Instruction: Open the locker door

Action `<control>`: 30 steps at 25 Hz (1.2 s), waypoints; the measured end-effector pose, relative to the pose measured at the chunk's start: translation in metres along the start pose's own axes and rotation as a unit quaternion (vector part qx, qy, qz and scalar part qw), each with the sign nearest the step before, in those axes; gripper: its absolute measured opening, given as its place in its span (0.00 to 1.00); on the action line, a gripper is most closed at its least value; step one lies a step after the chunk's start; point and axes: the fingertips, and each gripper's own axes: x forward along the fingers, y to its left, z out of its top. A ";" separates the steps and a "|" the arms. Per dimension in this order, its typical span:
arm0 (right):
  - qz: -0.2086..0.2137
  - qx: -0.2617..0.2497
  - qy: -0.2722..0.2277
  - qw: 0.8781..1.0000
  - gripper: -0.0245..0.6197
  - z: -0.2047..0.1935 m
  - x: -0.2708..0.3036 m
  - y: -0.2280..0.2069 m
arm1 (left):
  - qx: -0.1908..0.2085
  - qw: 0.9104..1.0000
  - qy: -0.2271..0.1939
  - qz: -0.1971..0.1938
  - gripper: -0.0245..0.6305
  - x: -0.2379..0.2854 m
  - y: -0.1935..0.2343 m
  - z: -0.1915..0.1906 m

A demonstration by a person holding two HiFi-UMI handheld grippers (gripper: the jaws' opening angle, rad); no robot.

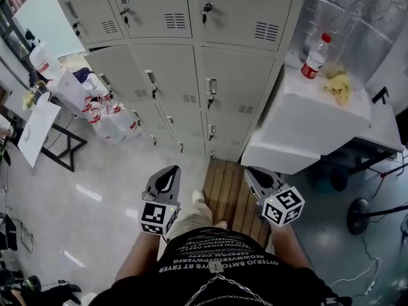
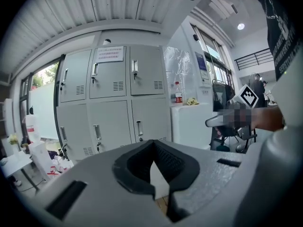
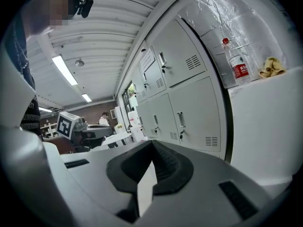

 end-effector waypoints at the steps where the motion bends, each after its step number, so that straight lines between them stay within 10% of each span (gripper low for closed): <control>1: -0.003 -0.001 0.000 1.000 0.03 0.002 0.004 -0.003 | 0.000 1.000 0.001 -0.006 0.04 0.006 0.002 0.000; 30: -0.063 -0.010 0.011 0.998 0.03 0.074 0.168 -0.088 | 0.024 0.996 -0.034 -0.081 0.04 0.179 0.127 0.047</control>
